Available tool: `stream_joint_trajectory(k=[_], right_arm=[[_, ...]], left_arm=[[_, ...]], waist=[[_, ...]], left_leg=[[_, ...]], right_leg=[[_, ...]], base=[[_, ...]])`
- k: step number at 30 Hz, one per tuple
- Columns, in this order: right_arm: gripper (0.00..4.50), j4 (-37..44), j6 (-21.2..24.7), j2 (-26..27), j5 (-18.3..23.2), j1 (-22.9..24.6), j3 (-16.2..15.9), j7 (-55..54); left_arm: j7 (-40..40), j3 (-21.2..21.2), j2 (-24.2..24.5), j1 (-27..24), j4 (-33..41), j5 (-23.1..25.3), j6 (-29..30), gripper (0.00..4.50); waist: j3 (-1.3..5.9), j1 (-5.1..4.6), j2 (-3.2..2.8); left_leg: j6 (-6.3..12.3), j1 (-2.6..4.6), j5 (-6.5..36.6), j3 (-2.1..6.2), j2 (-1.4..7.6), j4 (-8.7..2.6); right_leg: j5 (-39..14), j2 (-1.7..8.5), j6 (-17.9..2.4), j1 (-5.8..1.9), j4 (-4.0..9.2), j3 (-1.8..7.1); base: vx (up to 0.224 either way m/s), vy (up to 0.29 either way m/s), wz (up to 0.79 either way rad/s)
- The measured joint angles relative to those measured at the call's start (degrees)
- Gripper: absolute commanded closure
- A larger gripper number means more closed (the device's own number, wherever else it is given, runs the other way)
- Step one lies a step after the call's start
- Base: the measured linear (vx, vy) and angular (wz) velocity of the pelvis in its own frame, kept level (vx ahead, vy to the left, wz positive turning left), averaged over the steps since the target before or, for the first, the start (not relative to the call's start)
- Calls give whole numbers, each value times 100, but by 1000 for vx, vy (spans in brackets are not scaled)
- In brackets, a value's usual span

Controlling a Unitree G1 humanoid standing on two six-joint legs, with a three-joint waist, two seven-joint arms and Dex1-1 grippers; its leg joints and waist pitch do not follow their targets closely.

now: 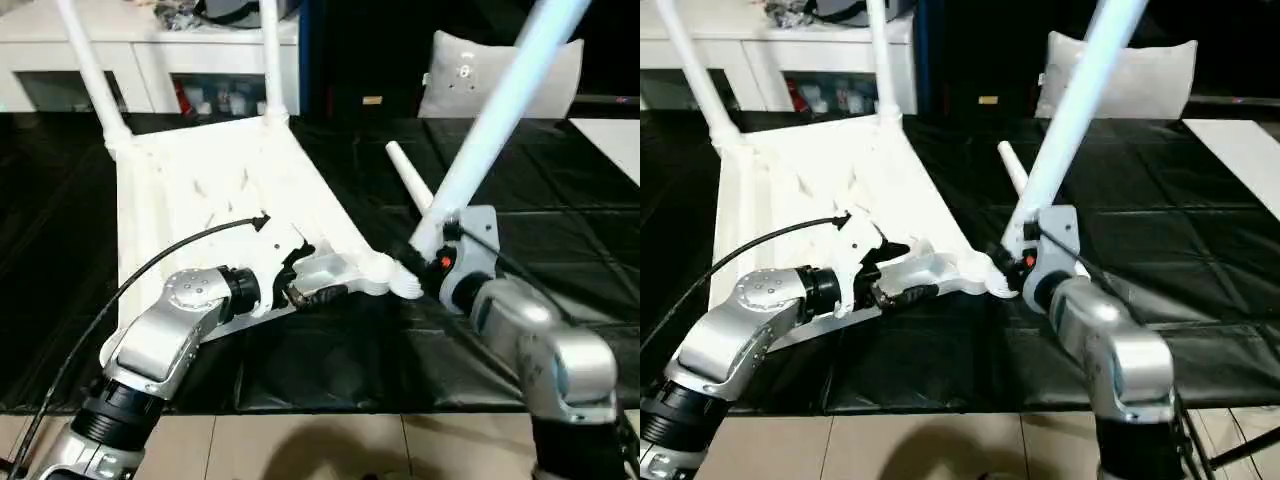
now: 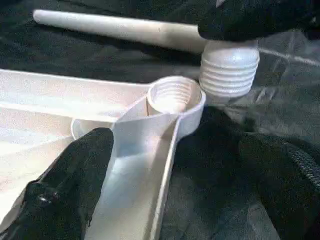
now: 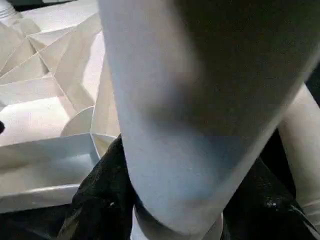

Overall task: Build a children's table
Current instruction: Insert table leg to table base

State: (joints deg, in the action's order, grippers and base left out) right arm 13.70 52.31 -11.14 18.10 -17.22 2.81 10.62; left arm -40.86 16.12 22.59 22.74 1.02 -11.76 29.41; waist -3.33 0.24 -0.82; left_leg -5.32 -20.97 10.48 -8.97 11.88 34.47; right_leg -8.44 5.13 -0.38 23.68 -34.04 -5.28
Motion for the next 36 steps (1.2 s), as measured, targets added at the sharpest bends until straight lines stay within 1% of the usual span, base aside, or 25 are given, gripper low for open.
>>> stream_joint_trajectory(k=[2,6,7,9,11,14,15,17,18,19,22,24,27,29,30,33,36], right_arm=[[261,-21,-140,-46,-13,56,-38,106],[261,-36,-228,-88,14,85,-94,289],[261,-35,-232,-64,45,85,-104,345],[261,-35,-252,-21,93,85,-113,393],[261,-42,-445,39,109,128,-146,474],[261,-60,-503,64,158,149,-164,501],[261,-76,-579,59,160,160,-157,563],[261,-80,-773,29,235,203,-121,771],[261,-75,-855,12,271,213,-109,870],[261,-56,-974,-18,289,240,-101,962],[261,-39,-1215,-186,325,376,-83,1123],[261,-58,-1271,-281,323,388,-50,1172],[261,-101,-1525,-480,235,395,-20,1341],[261,-118,-1617,-512,210,397,31,1382],[261,-135,-1633,-510,211,397,49,1391],[261,-261,-1672,-523,213,397,119,1437],[261,-323,-1684,-536,217,397,119,1436]], left_arm=[[-18,40,47,-25,0,36,21,0],[-52,51,58,-33,-14,37,48,0],[-83,50,45,-32,-34,35,50,28],[-126,52,10,-30,-92,33,44,35],[-156,52,-99,14,-252,21,37,40],[-223,67,-214,186,-499,19,6,75],[-232,66,-247,270,-608,22,-29,77],[-255,62,-374,488,-944,26,-126,100],[-265,64,-434,561,-1104,28,-171,100],[-278,70,-503,621,-1278,33,-228,113],[-379,157,-595,761,-1724,94,-349,132],[-406,204,-599,799,-1887,157,-350,158],[-484,280,-593,861,-1997,215,-347,167],[-503,291,-586,912,-2091,281,-350,192],[-505,291,-580,922,-2116,302,-359,202],[-540,296,-575,944,-2315,375,-491,206],[-613,311,-543,945,-2443,433,-540,245]], waist=[[0,-4,1],[1,-6,2],[1,-4,3],[1,1,3],[1,7,3],[1,29,3],[2,40,3],[4,60,-2],[6,64,-7],[7,66,-8],[7,76,-11],[6,65,-14],[9,62,-19],[9,56,-20],[9,49,-20],[10,43,-21],[10,33,-21]], left_leg=[[0,-3,0,0,0,0],[0,-4,0,0,0,1],[0,-4,0,0,0,0],[0,-4,0,0,0,1],[0,-5,0,0,-1,2],[0,-8,0,3,-1,3],[0,-8,0,3,-1,3],[0,-8,0,3,-2,2],[1,-9,0,3,-2,2],[1,-9,1,4,-2,1],[1,-10,0,3,-3,0],[1,-11,0,3,-3,0],[1,-9,0,3,-2,0],[1,-9,0,3,-2,0],[1,-10,0,3,-2,0],[1,-10,0,3,-2,1],[1,-11,0,3,-2,0]], right_leg=[[0,0,0,0,0,0],[0,0,0,0,0,0],[0,0,0,0,0,0],[0,0,0,1,0,0],[0,2,0,8,1,0],[0,3,0,11,2,0],[0,4,0,10,2,0],[0,5,0,10,2,1],[0,5,0,9,3,1],[0,5,0,8,3,0],[0,4,1,8,3,-1],[0,4,0,8,2,0],[0,4,0,1,2,-1],[0,3,0,-1,2,-2],[0,3,0,-1,2,-2],[0,3,0,-1,4,-2],[0,4,0,1,4,-3]], base=[[0,0,0],[0,0,0],[0,0,0],[0,0,0],[0,0,0],[0,0,0],[0,0,0],[0,0,0],[0,0,0],[0,0,0],[0,0,0],[0,0,0],[0,0,0],[0,0,0],[0,0,0],[0,0,0],[0,0,0]])
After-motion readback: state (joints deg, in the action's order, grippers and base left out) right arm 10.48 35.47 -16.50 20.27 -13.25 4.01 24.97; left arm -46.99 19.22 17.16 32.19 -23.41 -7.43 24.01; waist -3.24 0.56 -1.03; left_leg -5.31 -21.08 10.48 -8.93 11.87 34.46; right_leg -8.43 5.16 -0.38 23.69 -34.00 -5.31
